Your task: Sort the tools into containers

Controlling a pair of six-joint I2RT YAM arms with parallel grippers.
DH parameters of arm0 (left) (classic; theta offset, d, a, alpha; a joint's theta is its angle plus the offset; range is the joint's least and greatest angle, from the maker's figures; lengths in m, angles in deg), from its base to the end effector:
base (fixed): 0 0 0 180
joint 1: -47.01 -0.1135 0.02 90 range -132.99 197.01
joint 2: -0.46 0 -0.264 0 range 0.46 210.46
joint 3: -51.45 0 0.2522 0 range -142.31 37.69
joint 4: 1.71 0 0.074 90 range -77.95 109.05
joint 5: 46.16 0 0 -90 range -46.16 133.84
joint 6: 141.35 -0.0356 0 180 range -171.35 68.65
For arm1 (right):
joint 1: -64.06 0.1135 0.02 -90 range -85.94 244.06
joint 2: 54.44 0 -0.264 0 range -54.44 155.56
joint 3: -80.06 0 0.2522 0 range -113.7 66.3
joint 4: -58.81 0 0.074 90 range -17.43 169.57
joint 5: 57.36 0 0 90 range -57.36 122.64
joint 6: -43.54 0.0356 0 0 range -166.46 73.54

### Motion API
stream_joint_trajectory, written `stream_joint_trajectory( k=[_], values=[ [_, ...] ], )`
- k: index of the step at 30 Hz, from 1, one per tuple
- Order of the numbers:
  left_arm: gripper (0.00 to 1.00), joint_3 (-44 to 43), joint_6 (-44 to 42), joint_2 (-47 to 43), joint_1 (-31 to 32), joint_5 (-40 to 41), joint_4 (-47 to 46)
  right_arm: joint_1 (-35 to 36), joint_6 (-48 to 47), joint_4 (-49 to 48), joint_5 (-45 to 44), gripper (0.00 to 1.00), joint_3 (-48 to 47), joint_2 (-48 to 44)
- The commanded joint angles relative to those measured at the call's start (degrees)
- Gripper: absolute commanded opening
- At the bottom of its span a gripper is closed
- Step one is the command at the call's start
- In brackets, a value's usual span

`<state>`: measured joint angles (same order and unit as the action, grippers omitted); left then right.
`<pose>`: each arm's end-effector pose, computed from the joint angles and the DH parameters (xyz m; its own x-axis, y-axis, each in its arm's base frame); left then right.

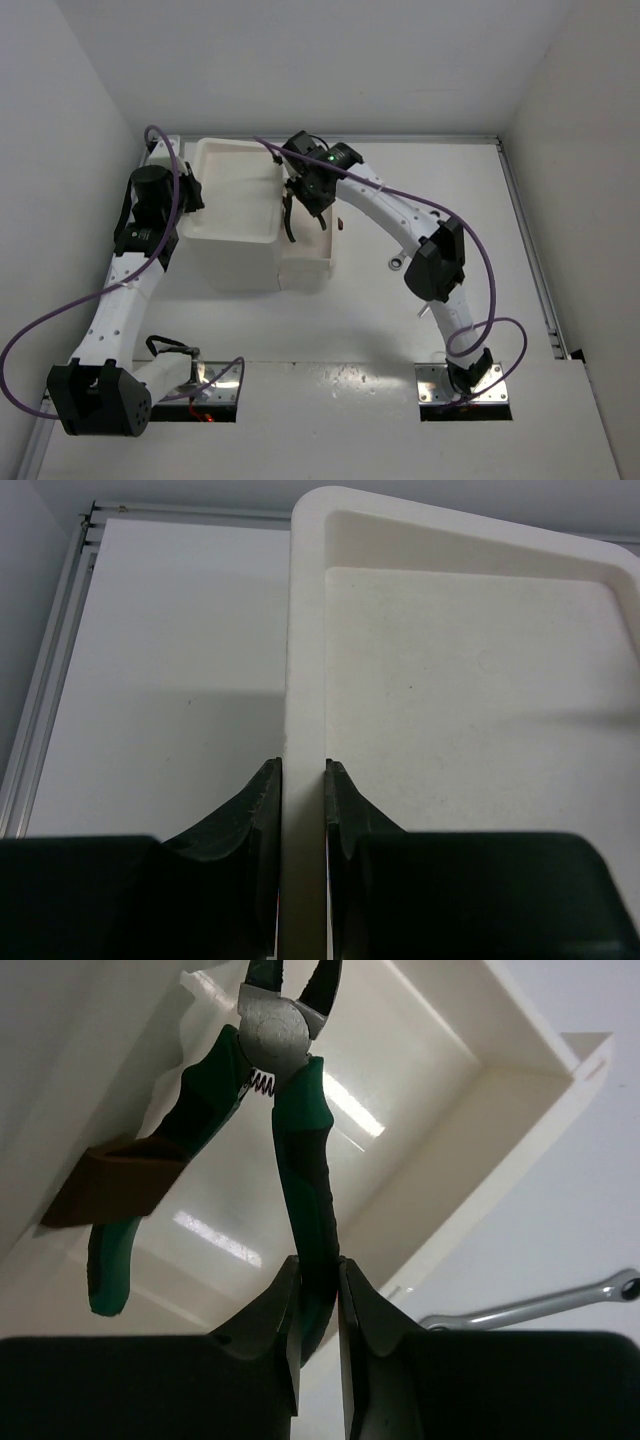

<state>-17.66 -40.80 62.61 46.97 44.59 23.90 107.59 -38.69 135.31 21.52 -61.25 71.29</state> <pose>0.2509 0.0006 0.3424 -0.3120 -0.1833 -0.9322 -0.0714 0.9830 -0.1694 0.3455 0.3188 0.3003 -0.7100 -0.4915 -0.5044 -0.5166 0.8502 -0.1013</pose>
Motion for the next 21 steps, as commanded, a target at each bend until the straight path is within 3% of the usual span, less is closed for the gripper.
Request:
stream_joint_trajectory(
  k=[1, 14, 15, 21],
  values=[
    [0.00, 1.1, 2.2, 2.9, -0.3, 0.5, 7.3, 1.1, 5.6, -4.5, 7.5, 0.00, 1.2, 2.2],
    [0.00, 1.1, 2.2, 3.4, -0.3, 1.0, 7.3, -1.2, 8.8, -6.9, 5.6, 0.00, 6.4, 5.8],
    [0.00, 1.1, 2.2, 3.4, -0.3, 1.0, 7.3, -1.8, 8.8, -6.9, 6.9, 0.10, 6.4, 5.0],
    [0.00, 1.1, 2.2, 3.9, -0.3, 1.6, 7.3, -4.0, 7.3, -8.3, 12.3, 0.36, 7.5, -0.6]
  ],
)
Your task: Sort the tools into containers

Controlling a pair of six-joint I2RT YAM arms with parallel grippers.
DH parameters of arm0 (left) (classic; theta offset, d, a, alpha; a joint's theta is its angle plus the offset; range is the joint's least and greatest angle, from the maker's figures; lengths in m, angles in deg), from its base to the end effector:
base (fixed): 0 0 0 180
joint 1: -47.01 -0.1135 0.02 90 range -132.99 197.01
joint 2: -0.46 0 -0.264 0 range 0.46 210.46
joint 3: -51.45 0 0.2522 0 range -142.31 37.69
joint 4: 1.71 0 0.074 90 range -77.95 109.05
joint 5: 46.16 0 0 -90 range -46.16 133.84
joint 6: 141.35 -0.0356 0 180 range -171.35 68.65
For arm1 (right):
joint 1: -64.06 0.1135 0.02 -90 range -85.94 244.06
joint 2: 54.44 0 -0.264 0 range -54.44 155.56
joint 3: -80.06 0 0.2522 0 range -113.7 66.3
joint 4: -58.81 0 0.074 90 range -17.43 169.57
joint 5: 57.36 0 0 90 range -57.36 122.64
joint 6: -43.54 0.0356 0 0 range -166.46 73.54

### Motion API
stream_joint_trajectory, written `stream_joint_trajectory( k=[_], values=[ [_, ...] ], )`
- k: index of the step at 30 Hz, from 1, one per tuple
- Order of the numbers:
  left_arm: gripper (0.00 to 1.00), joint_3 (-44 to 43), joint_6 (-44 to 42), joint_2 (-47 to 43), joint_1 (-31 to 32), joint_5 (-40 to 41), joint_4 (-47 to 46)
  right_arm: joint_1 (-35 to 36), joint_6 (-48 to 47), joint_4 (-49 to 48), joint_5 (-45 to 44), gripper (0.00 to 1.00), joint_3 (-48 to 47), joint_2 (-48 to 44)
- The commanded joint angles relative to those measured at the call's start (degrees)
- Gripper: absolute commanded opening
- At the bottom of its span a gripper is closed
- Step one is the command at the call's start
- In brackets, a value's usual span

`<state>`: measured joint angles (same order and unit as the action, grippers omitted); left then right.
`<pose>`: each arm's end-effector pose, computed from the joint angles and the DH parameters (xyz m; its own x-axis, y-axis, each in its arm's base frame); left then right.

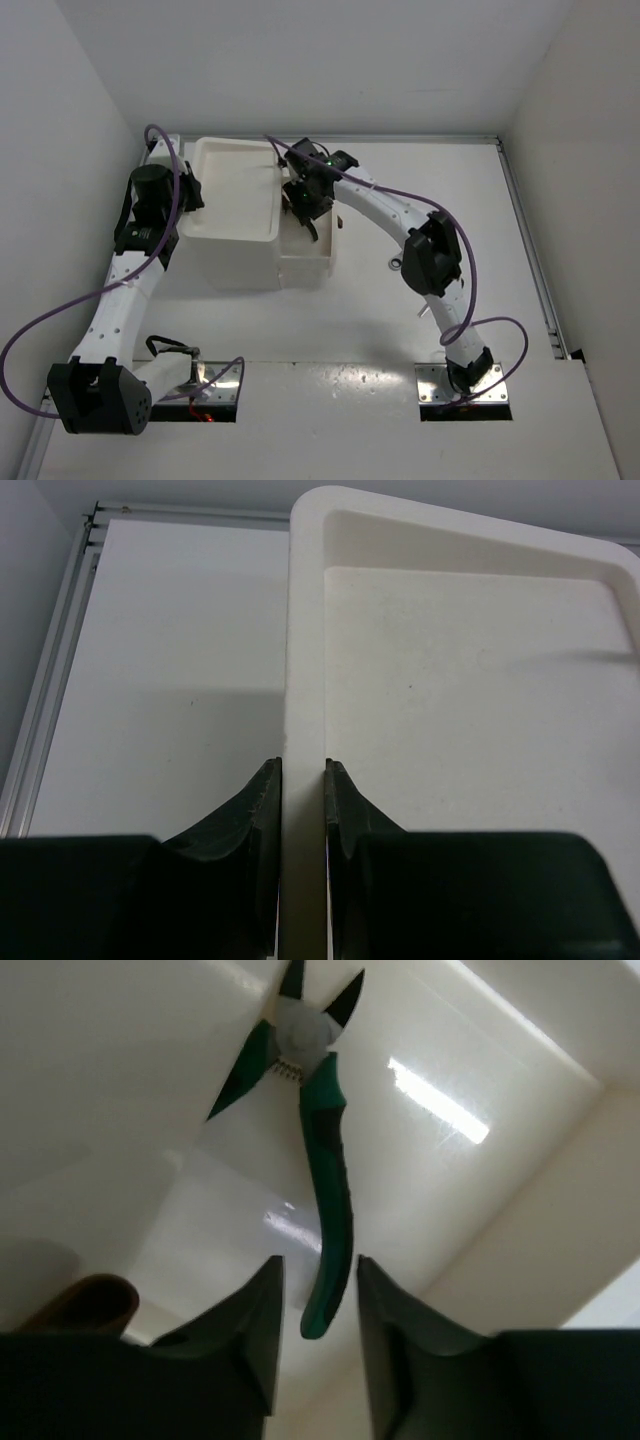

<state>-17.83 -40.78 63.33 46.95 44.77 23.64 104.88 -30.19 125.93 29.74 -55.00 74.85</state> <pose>0.2539 0.0008 0.3410 -0.3161 -0.1837 -0.9308 -0.0757 0.9828 -0.1683 0.3725 0.3194 0.2470 -0.8153 -0.3345 -0.4727 -0.4230 0.9015 0.0917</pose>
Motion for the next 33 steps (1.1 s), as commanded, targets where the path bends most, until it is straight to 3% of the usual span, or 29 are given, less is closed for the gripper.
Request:
stream_joint_trajectory(
  k=[1, 3, 7, 11, 14, 17, 21, 24, 33],
  values=[
    [0.00, 1.3, 2.2, 3.2, -0.3, 1.4, 7.6, -1.3, -1.2, 1.0, 4.6, 0.40, 1.2, -5.1],
    [0.00, 1.3, 2.2, 3.2, -0.3, 1.4, 7.6, -3.3, -1.9, 0.5, 7.2, 0.48, 1.2, -8.0],
    [0.00, 1.3, 2.2, 3.2, -0.3, 1.4, 7.6, -8.4, -1.9, -1.7, 12.9, 0.46, 2.5, -12.7],
    [0.00, 1.3, 2.2, 2.7, -0.3, 1.4, 7.6, -15.8, -1.3, -6.1, 24.7, 0.46, 5.3, -20.6],
    [0.00, 1.8, 2.2, 2.7, -0.3, 1.4, 7.6, -20.9, -1.8, -11.3, 30.6, 0.46, 12.6, -24.9],
    [0.00, 1.8, 2.2, 2.7, -0.3, 1.4, 7.6, -23.7, 0.6, -13.1, 32.6, 0.37, 25.5, -27.2],
    [0.00, 1.8, 2.7, 2.7, -0.3, 1.4, 7.6, -26.5, 4.3, -19.3, 39.6, 0.39, 41.5, -28.9],
    [0.00, 1.8, 2.7, 2.7, -0.3, 1.4, 7.6, -25.9, 5.4, -24.1, 35.0, 0.46, 47.5, -30.1],
    [0.00, 1.8, 2.7, 2.7, -0.3, 0.9, 7.6, -22.7, 7.3, -29.5, 35.0, 0.47, 47.0, -25.6]
  ],
)
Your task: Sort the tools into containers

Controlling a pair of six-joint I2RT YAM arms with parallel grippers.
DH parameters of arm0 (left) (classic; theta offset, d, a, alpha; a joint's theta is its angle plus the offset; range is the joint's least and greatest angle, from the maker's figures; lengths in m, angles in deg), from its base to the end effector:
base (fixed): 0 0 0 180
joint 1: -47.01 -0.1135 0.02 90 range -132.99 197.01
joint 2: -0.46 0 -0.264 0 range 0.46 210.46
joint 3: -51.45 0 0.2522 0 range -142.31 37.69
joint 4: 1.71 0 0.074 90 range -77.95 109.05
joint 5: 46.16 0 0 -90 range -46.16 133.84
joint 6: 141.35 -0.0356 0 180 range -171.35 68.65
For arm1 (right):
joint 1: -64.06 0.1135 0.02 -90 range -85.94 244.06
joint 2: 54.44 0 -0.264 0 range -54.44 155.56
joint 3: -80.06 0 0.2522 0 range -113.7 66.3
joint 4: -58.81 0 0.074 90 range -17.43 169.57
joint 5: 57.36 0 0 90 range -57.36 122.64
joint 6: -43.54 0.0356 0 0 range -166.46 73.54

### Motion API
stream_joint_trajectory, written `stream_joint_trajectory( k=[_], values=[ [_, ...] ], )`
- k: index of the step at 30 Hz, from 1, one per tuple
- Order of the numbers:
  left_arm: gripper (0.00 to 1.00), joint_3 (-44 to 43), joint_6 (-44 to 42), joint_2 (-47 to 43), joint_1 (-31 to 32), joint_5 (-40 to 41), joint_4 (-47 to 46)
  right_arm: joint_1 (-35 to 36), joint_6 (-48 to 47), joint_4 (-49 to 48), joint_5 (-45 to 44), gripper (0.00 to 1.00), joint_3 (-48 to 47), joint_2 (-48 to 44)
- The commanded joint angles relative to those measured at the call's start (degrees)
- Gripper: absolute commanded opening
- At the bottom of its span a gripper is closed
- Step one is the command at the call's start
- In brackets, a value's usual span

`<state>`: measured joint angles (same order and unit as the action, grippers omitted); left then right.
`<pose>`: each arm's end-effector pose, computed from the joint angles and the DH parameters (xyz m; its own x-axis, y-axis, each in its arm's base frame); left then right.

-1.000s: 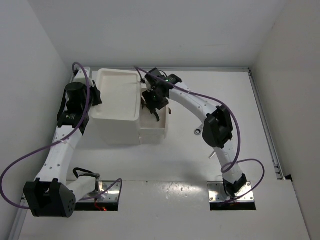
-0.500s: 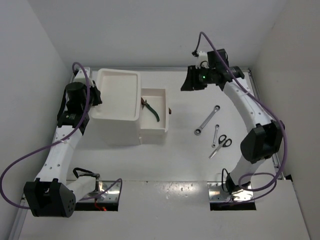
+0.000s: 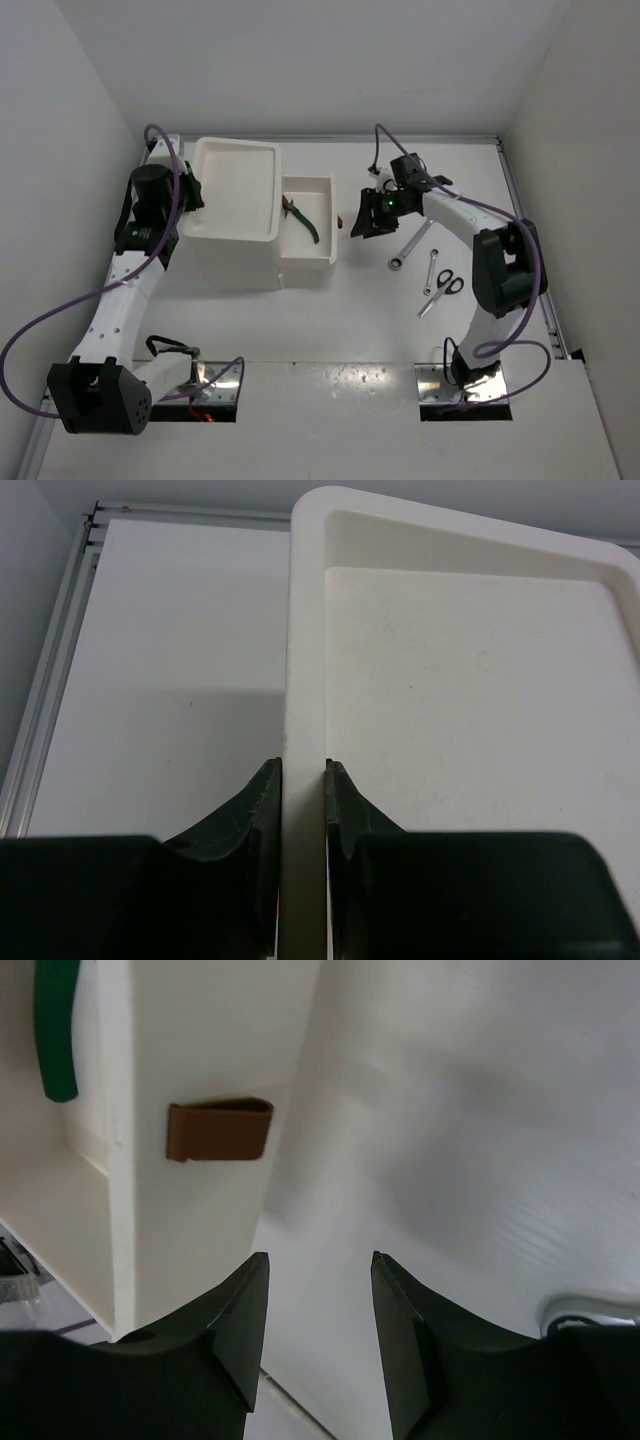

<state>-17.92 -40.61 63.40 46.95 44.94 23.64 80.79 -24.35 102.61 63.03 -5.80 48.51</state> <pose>0.2542 0.0009 0.3413 -0.3150 -0.1866 -0.9306 -0.0793 0.9822 -0.1702 0.3503 0.1241 0.2052 -0.9573 0.0513 -0.2844 -0.1335 0.7944 0.5926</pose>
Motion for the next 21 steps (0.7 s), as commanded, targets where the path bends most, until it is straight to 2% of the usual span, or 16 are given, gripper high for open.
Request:
stream_joint_trajectory(
  k=[1, 10, 16, 21],
  values=[
    [0.00, 1.9, 2.5, 3.2, -0.3, 0.2, 7.6, 2.2, 2.3, -6.2, 2.3, 0.45, -2.9, 1.4],
    [0.00, 2.4, 2.5, 3.9, -0.3, -1.5, 7.6, 8.0, 5.1, -11.6, 4.1, 0.44, -11.1, 10.8],
    [0.00, 2.4, 2.5, 4.4, -0.3, -2.6, 7.6, 11.5, 7.6, -17.3, 7.4, 0.44, -14.6, 14.0],
    [0.00, 3.0, 2.0, 4.9, -0.3, -4.0, 7.6, 14.8, 6.3, -18.4, 9.6, 0.44, -18.9, 16.3]
  ],
)
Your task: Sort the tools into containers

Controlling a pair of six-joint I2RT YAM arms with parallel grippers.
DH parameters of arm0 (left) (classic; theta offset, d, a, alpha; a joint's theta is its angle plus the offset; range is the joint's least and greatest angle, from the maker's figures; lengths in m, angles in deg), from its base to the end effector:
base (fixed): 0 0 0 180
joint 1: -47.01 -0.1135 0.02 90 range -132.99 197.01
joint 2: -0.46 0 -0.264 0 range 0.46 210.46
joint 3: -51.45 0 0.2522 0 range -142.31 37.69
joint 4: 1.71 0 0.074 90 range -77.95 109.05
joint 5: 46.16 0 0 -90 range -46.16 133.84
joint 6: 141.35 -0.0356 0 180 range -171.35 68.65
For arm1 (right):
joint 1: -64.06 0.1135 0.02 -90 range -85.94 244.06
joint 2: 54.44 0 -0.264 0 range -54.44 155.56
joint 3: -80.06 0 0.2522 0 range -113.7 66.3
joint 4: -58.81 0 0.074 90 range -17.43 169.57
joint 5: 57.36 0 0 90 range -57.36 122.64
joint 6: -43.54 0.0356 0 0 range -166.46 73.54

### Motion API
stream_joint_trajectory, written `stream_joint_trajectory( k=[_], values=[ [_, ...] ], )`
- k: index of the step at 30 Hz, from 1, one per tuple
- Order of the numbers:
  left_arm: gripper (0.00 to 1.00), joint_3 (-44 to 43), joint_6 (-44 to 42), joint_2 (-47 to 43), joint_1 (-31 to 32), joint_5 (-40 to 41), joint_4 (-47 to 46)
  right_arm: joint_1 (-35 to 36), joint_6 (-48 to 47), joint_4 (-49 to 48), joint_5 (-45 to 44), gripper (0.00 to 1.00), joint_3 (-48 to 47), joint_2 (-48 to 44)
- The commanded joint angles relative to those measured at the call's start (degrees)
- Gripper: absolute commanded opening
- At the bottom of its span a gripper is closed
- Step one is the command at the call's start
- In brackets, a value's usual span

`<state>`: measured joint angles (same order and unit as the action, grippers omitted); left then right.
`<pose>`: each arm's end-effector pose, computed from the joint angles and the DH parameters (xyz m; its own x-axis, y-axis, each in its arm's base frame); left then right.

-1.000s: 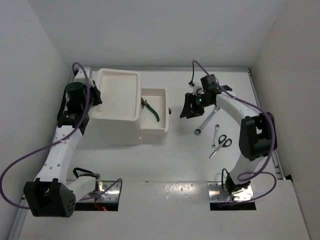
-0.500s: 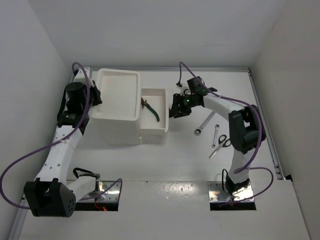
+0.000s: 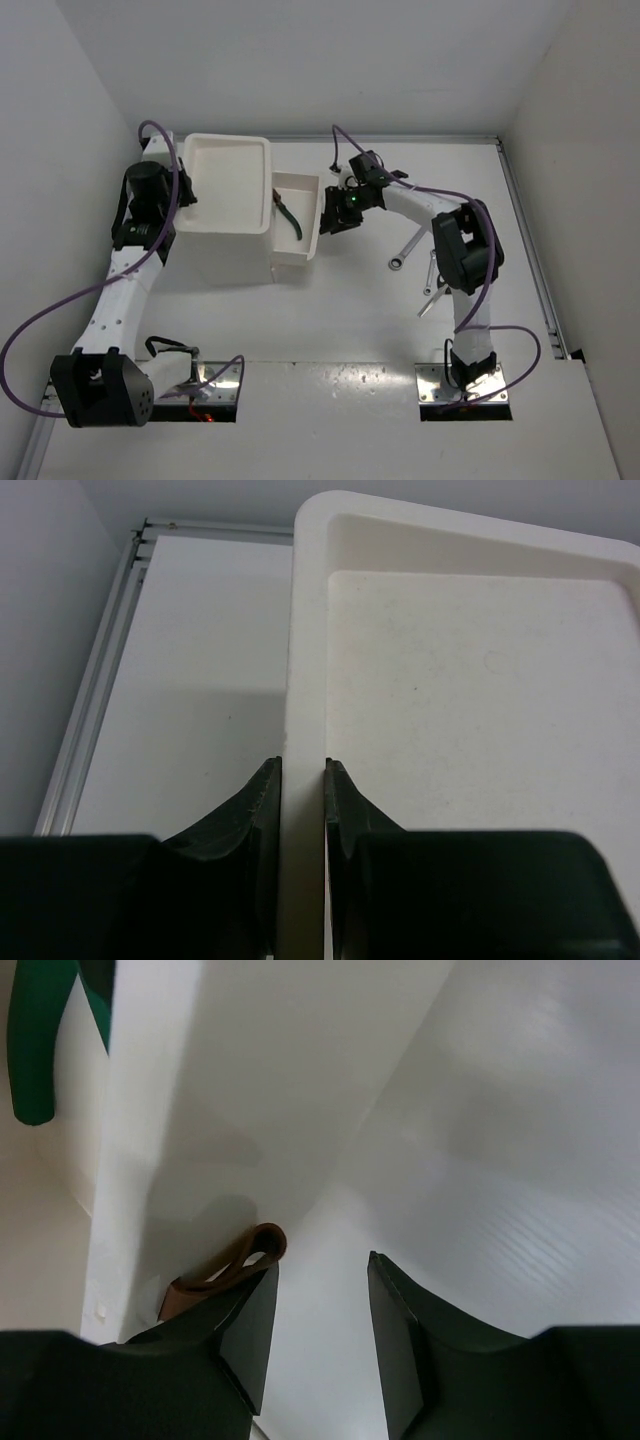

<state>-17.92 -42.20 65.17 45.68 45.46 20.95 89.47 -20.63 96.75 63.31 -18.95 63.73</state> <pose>0.2627 0.0071 0.3388 -0.2970 -0.1659 -0.9403 -0.0986 0.9849 -0.1426 0.3894 0.2051 0.1756 -0.9525 -0.0376 -0.3023 -0.2270 0.7493 0.6222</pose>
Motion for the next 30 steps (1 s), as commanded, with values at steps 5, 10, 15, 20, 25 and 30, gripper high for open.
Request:
stream_joint_trajectory(
  k=[5, 10, 15, 20, 25, 30],
  values=[
    [0.00, 3.0, 1.7, 3.7, 1.6, -7.2, 10.3, 9.7, -4.8, -8.7, 10.5, 0.44, -12.0, 3.5],
    [0.00, 3.0, -1.6, 4.8, 2.6, -10.1, 10.3, 11.2, -21.0, -3.5, 10.5, 0.43, -16.5, 6.5],
    [0.00, 1.7, -6.3, 5.9, 3.7, -15.5, 12.3, 10.6, -37.5, -5.3, 7.6, 0.43, -11.9, 5.0],
    [0.00, -1.3, -12.2, 8.4, 4.2, -22.4, 15.4, 5.6, -45.7, -13.6, 13.4, 0.43, -5.8, 2.5],
    [0.00, -3.3, -14.3, 10.9, 4.2, -24.9, 18.1, 2.1, -51.9, -8.1, 22.0, 0.44, -14.5, 5.9],
    [0.00, -3.3, -14.9, 11.4, 5.3, -25.6, 18.1, 2.1, -53.1, -8.9, 28.5, 0.46, -15.3, 5.9]
  ],
)
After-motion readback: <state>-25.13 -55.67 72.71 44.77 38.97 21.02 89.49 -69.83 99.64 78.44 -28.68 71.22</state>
